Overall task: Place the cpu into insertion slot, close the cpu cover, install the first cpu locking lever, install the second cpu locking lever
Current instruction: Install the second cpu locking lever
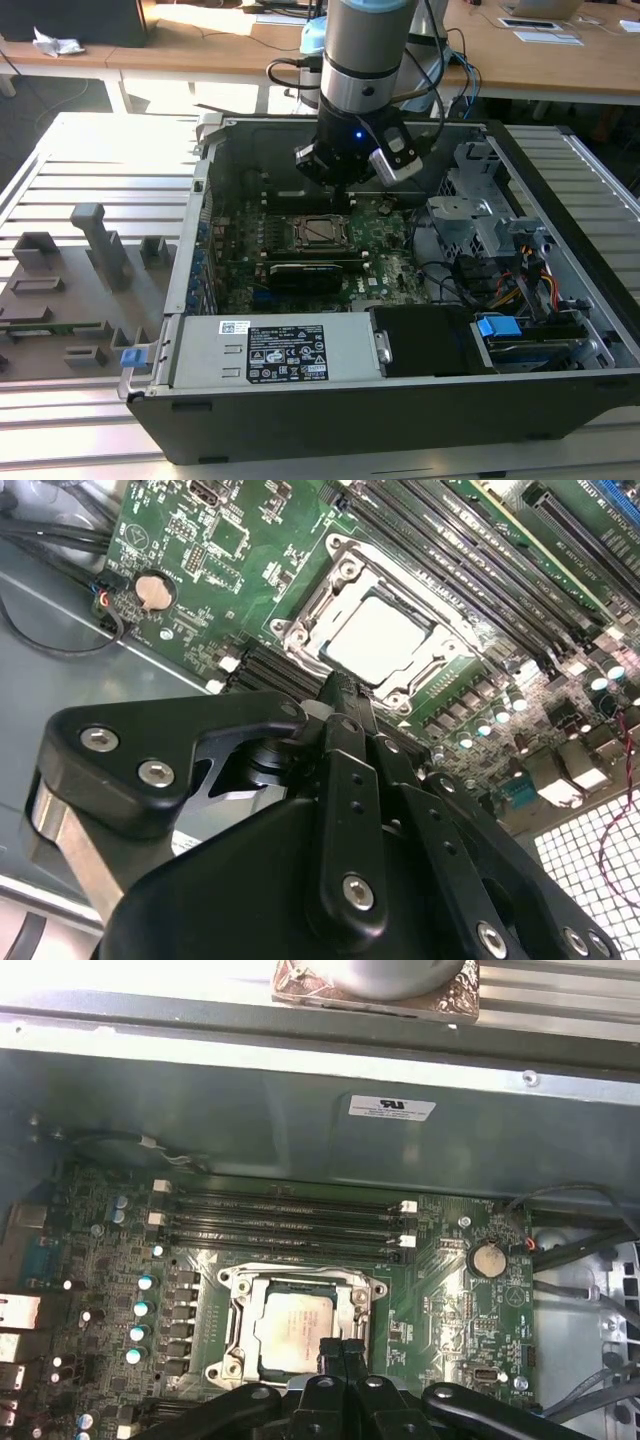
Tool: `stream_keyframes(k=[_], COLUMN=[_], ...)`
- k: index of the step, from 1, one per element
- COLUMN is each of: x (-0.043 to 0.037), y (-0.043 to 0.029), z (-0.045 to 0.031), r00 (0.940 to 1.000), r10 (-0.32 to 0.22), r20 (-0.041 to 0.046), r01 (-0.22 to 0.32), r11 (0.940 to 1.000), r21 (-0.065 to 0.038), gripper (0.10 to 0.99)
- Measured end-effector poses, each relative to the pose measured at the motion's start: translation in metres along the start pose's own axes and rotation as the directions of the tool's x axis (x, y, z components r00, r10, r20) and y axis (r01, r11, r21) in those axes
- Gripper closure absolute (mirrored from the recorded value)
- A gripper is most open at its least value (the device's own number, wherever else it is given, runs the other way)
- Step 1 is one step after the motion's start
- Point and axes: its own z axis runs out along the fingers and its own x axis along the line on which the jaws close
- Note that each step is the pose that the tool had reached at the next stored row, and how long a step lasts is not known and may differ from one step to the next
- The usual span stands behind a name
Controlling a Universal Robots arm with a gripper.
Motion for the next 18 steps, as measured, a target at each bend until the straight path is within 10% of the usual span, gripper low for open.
stream_keyframes(k=[8,18], x=[0.0007,0.0045], y=[-0.0073,-0.0391], z=[0.0023,0.0015], r00=[1.0000,1.0000], r10=[0.000,0.000], r20=[0.0000,-0.0001], r01=[0.000,0.000], r11=[1.0000,1.0000], r21=[0.000,0.002], gripper=[0.980,0.980])
